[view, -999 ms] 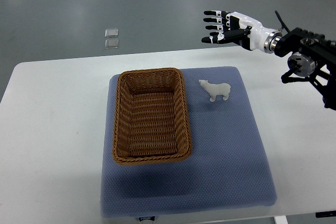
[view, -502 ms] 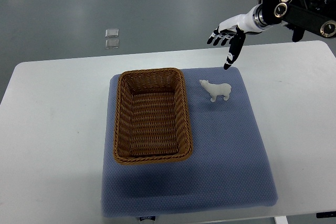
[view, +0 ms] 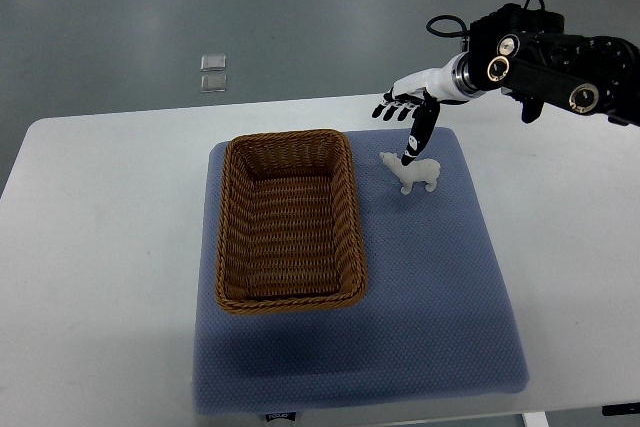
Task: Place white bear in brown basket with right hand
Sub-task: 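Move the open right hand over the white bear and lower onto it, then close the right hand around the white bear and lift it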
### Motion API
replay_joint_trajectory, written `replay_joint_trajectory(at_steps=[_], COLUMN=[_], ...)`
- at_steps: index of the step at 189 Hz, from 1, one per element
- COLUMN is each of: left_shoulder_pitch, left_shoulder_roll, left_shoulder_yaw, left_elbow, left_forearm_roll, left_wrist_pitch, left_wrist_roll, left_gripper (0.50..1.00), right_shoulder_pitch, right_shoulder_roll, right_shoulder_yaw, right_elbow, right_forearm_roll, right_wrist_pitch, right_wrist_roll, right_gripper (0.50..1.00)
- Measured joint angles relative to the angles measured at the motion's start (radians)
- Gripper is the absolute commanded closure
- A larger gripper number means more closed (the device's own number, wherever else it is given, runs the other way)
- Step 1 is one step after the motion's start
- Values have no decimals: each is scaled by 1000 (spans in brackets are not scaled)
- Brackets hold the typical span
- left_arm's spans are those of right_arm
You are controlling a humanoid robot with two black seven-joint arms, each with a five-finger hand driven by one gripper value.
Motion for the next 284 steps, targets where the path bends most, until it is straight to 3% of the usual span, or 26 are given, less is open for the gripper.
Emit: replay_joint_trajectory(at_steps=[75,112,125,165,182,192,204,241,284], left_shoulder_pitch=[0,0,0,0,0,0,0,0,0], left_shoulder_roll=[0,0,0,0,0,0,0,0,0], left_shoulder_yaw=[0,1,2,2,1,0,0,0,0], left_elbow=[1,0,0,0,0,0,0,0,1], left_forearm_roll=[0,0,0,0,0,0,0,0,0], left_wrist_pitch=[0,0,0,0,-1,-1,-1,-1,0], left_wrist_roll=[0,0,0,0,0,0,0,0,0], left_gripper=[500,500,500,500,500,500,500,500,500], right_shoulder_pitch=[-87,-106,-111,-128,-133,-134,-135,-123,-22], right_shoulder_roll=[28,29,29,30,30,32,35,14,-90], right_shoulder_yaw=[-8,-8,-9,-9,-9,-9,-9,-11,-1], right_elbow=[-5,-5,-5,-5,-5,-5,-5,-1,80], right_forearm_roll=[-63,-94,-99,-128,-131,-131,-132,-151,-140], right_wrist_pitch=[-84,-96,-98,-100,-101,-101,-101,-93,-33], right_wrist_roll=[1,7,15,24,25,25,25,25,24], right_gripper=[613,677,732,750,836,948,1000,1000,1000])
